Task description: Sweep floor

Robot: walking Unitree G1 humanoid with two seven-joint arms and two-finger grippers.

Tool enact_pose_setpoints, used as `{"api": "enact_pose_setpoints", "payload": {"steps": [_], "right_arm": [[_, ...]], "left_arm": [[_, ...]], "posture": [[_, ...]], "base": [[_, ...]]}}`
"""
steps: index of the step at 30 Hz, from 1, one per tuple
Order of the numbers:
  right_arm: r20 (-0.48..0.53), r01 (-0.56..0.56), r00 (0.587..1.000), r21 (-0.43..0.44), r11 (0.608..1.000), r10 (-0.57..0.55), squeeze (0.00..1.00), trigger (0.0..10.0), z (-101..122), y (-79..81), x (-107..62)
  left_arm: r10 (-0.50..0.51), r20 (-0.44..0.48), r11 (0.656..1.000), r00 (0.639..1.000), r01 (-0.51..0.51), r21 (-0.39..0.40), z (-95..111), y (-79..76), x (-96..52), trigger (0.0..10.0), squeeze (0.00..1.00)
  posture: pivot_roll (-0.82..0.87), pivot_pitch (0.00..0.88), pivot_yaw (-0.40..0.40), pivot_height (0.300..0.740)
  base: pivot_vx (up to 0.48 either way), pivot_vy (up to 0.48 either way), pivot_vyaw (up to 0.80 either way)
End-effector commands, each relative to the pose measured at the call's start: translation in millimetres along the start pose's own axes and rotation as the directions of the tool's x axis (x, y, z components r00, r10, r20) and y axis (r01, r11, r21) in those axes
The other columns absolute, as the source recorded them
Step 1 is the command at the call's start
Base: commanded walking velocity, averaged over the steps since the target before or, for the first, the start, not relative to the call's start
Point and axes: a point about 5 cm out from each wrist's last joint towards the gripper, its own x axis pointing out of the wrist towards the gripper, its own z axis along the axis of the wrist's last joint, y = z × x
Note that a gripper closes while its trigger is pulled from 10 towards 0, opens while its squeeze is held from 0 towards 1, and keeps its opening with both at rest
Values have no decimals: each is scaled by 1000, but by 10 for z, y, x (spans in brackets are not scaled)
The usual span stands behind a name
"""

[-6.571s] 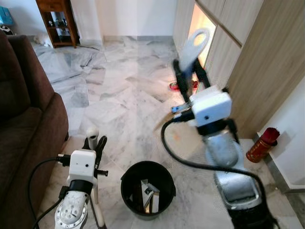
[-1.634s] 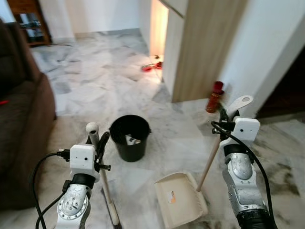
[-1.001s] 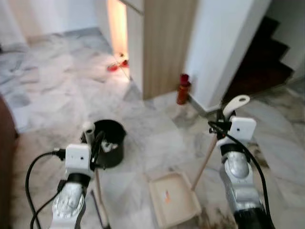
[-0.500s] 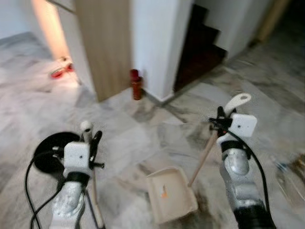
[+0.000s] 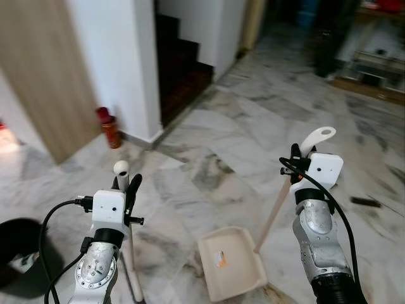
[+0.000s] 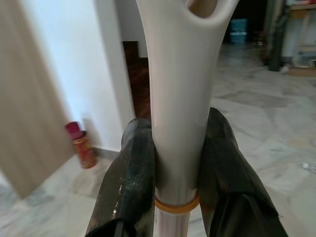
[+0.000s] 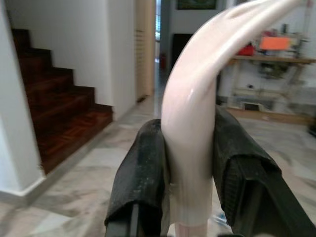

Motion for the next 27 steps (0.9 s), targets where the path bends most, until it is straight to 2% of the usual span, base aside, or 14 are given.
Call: {"api": "enact_pose_setpoints", "payload": {"steps": [1,7,27], "right_arm": [[41,11,999,8,1000,-11,0,10000,97,-16,29],[44,8,999,11,1000,-8,0,10000,101,-9,34],[41,8,999,10,1000,-9,0,10000,106,-14,41]], "left_arm": [[-10,43,1000,999,9,10,74,0,41,10000,0],[-10,47,1000,999,10,8,76,-12,43,10000,0],[-7,65,1000,998,9,-28,112,-23,39,10000,0]], "posture": [[3,15,-18,740],[3,0,-20,740],[5,27,-32,740]], "base": [[0,-281,-800],[0,-270,-800],[0,0,-800]]}}
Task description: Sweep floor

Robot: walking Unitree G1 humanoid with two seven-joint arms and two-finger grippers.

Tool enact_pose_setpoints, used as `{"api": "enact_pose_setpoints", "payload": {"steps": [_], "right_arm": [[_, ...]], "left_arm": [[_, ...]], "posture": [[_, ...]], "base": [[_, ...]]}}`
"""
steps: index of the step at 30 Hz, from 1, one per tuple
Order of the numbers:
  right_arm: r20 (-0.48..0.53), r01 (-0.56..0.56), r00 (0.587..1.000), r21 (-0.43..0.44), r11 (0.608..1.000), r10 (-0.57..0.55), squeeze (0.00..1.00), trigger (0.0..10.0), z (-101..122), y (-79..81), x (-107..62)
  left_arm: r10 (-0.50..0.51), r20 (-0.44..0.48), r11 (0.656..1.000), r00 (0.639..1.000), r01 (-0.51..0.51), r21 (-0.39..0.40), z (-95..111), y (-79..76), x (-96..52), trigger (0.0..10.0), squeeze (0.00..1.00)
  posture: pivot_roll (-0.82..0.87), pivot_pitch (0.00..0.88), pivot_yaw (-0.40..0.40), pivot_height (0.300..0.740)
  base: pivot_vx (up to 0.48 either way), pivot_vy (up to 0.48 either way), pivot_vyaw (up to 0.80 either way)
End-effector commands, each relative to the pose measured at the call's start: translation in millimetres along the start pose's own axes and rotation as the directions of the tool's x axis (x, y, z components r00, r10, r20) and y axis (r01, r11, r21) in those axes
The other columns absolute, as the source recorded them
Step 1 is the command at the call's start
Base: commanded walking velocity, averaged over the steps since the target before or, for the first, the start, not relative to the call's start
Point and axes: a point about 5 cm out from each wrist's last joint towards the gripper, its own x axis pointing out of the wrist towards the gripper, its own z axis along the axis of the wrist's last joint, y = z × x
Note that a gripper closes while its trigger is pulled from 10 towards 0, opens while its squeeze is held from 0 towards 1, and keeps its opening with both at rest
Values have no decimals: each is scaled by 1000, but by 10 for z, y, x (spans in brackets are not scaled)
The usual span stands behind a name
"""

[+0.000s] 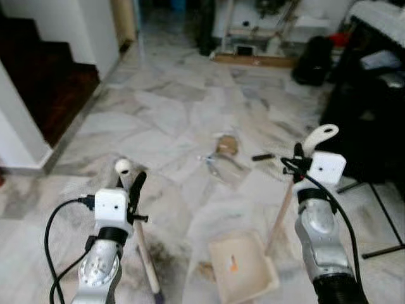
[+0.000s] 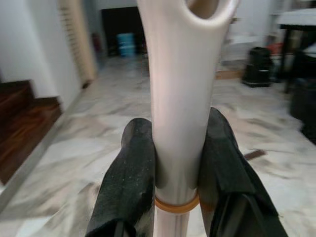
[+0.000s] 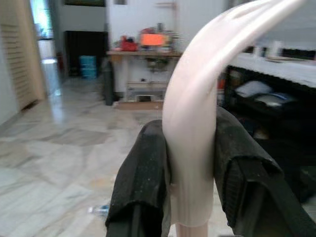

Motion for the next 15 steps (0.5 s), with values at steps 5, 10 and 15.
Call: {"api": "enact_pose_setpoints", "payload": {"steps": [5,10,15], "right_arm": [[37,10,999,22,1000,-11,0,10000,99,-11,40],[36,7,999,30,1000,-8,0,10000,102,-1,41],[53,5,999,31,1000,-6,0,10000,120,5,42]], "left_arm": [[-1,35,1000,999,1,-1,86,9,19,10000,0],[0,30,1000,1000,0,-5,83,8,21,10000,0],[3,24,1000,1000,-3,5,78,12,27,10000,0]], "posture": [[3,30,-33,740],[5,31,-35,740],[3,31,-34,740]], "base": [[0,0,-800],[0,0,-800],[0,0,-568]]}}
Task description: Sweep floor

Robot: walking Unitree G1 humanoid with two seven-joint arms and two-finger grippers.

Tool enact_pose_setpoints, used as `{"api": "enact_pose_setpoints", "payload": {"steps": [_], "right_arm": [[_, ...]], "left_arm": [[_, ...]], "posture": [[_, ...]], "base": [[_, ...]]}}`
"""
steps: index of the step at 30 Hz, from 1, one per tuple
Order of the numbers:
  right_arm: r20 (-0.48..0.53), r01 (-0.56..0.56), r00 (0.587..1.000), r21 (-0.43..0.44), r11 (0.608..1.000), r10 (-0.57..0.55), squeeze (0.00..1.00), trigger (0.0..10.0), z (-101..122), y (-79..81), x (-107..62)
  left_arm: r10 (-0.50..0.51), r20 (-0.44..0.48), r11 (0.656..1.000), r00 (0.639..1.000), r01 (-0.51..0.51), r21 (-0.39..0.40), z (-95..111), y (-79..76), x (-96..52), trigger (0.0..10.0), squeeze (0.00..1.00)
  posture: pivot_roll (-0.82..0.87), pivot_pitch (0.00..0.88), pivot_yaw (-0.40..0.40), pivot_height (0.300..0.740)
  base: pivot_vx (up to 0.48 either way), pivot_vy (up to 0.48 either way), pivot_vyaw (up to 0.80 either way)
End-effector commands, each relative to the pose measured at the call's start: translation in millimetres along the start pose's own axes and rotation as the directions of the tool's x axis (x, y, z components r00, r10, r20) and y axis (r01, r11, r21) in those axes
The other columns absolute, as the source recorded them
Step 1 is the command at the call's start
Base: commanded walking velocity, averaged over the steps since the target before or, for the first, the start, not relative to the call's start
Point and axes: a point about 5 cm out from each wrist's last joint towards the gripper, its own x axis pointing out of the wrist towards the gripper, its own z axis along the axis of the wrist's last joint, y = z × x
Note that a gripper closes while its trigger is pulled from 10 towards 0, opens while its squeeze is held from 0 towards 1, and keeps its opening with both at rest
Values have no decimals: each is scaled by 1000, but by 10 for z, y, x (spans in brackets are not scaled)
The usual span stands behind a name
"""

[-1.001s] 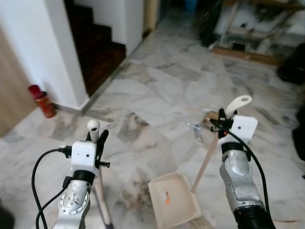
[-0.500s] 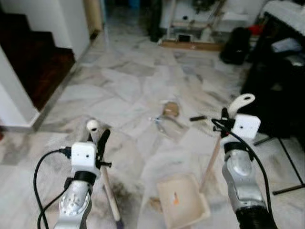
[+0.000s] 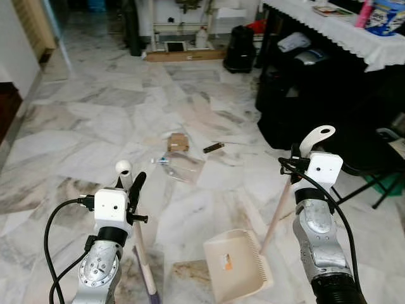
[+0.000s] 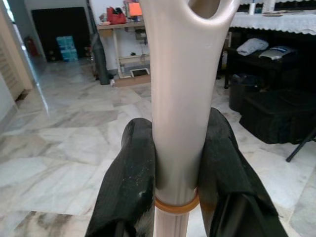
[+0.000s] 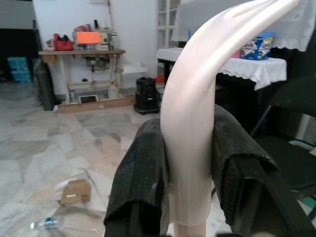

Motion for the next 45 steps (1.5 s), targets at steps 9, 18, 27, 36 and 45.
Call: {"api": "enact_pose_setpoints", "payload": {"steps": [9,18,27,36,45], "right_arm": [[66,-17,998,7,1000,17,0,10000,136,44,29],[70,-26,997,9,1000,26,0,10000,142,53,25],[67,-18,998,11,1000,18,0,10000,148,58,48],[63,-8,998,12,1000,7,0,10000,140,50,43],[64,-6,998,18,1000,5,0,10000,144,55,37]], "left_arm": [[4,33,1000,999,-4,6,77,11,18,10000,0],[0,29,1000,1000,0,3,60,-2,-2,10000,0],[-8,28,1000,1000,8,5,62,1,14,10000,0],[-8,31,1000,999,8,5,69,11,32,10000,0],[-12,32,1000,999,12,8,77,11,40,10000,0]], "posture": [[-2,26,-34,740],[-3,7,-36,740],[-5,27,-33,740],[-6,38,-29,740],[-8,43,-26,740]], "base": [[216,0,0],[284,0,0],[285,0,0],[287,0,0],[296,0,0]]}}
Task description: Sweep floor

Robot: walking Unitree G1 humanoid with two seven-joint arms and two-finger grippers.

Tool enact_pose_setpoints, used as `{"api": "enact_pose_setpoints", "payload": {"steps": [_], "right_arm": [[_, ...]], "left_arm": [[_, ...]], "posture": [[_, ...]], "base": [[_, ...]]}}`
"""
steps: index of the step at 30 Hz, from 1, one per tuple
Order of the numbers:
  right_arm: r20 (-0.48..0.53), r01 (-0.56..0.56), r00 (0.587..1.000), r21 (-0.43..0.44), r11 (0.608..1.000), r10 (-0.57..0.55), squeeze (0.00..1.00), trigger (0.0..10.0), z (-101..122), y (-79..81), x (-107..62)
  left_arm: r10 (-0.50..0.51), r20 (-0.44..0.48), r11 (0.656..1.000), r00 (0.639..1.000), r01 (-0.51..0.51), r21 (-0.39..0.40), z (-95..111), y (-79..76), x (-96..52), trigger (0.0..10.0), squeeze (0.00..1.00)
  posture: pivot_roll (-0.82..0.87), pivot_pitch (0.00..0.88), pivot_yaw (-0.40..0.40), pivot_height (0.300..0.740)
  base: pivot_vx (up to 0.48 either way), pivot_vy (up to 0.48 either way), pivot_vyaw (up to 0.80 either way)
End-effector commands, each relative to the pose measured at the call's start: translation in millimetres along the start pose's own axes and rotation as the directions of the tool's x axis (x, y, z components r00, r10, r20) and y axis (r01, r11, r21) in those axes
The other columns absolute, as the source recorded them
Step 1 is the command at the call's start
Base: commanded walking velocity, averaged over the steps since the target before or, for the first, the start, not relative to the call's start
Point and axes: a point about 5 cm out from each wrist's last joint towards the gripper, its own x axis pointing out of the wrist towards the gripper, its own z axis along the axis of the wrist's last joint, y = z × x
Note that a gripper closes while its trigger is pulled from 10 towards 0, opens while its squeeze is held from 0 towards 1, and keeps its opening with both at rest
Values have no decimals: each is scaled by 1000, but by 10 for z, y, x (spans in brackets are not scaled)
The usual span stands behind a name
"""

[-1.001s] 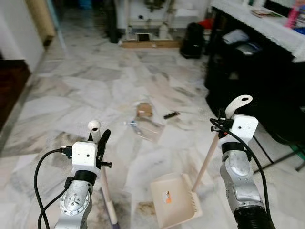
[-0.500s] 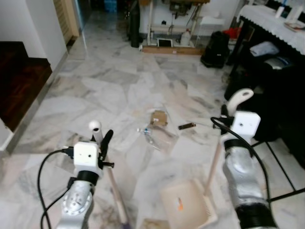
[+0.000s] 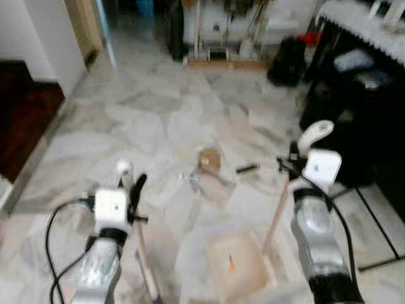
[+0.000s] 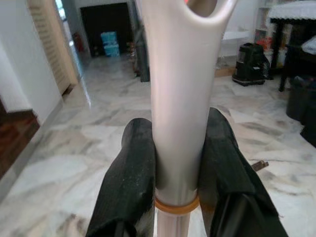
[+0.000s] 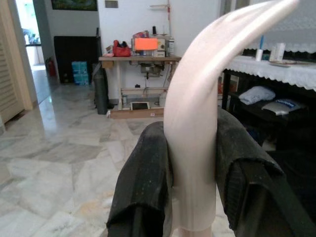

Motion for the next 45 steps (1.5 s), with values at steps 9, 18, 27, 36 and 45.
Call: {"api": "enact_pose_setpoints", "payload": {"steps": [9,18,27,36,45], "right_arm": [[50,26,998,13,1000,-27,0,10000,106,-70,42],[51,21,998,14,1000,-22,0,10000,112,-69,52],[57,-4,998,-34,999,6,0,10000,120,-55,53],[57,-2,998,1,1000,2,0,10000,127,-39,64],[56,1,998,-31,1000,1,0,10000,124,-45,46]], "left_arm": [[-16,42,1000,999,16,-6,84,-45,40,10000,0],[-22,42,1000,999,22,-7,74,-62,22,10000,0],[-23,39,1000,999,23,-7,59,-70,7,10000,0],[-20,42,1000,999,21,-6,71,-64,23,10000,0],[-8,44,1000,999,8,-4,86,-47,39,10000,0]], "posture": [[-11,35,-29,740],[-9,9,-33,740],[-10,0,-35,740],[-7,13,-39,740],[-4,42,-38,740]], "base": [[307,0,0],[322,0,0],[328,0,63],[327,0,419],[328,0,0]]}}
